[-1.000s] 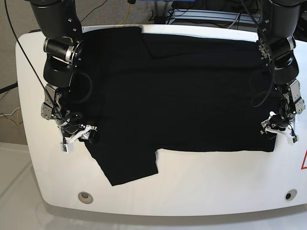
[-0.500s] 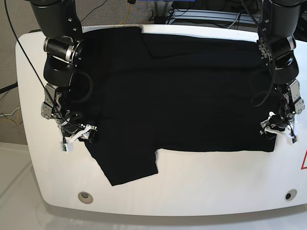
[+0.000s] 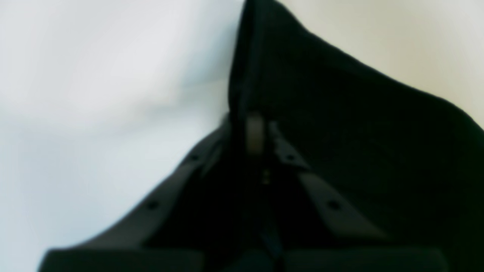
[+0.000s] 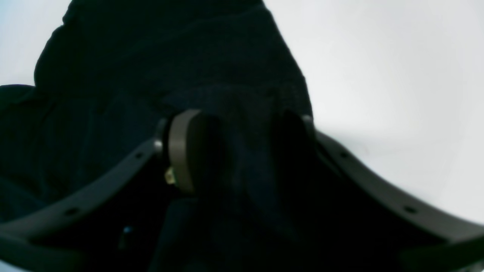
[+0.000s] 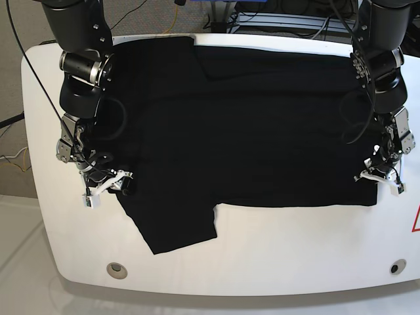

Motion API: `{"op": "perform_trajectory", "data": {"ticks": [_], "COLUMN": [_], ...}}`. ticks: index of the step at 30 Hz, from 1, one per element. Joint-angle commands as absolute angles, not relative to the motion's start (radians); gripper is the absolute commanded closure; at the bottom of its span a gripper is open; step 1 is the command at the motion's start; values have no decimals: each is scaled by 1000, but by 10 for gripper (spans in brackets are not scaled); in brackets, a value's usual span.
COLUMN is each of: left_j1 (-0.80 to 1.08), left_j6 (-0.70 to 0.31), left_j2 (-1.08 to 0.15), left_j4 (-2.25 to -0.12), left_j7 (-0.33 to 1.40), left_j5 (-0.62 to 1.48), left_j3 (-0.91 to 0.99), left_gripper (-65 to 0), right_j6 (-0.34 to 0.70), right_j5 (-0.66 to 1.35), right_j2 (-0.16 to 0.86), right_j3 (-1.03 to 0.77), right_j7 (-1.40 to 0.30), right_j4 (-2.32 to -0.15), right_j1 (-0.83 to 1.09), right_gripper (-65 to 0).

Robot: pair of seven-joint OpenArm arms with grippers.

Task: Fold the T-shirt properly
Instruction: 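Close both grippers on the hem corners, then lift the hem with both grippers and fold it over toward the collar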

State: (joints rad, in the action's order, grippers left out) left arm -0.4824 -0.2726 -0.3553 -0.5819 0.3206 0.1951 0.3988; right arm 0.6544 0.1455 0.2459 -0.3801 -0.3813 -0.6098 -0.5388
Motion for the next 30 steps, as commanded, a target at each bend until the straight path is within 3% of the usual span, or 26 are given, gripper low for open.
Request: {"op": "perform_trajectory", "data": {"ticks": [1, 16, 30], "left_j1": [-507, -508, -489], "left_j6": [-273, -277, -294], "left_j2": [-371, -367, -369], "left_j4": [-595, -593, -619], "left_j7": [328, 351, 367], "left_j5": [200, 197, 205], "left_j3": [393, 398, 399], "left_gripper": [0, 0, 0], "right_j6": [662, 669, 670], "right_j5": [144, 139, 140], "right_j2": [252, 252, 252], "right_j3": [-381, -385, -390], "right_j7": [-413, -401, -408], "right_j4": [-620, -623, -617], "right_j1": [-559, -552, -555], "right_gripper": [-248, -7, 0]}}
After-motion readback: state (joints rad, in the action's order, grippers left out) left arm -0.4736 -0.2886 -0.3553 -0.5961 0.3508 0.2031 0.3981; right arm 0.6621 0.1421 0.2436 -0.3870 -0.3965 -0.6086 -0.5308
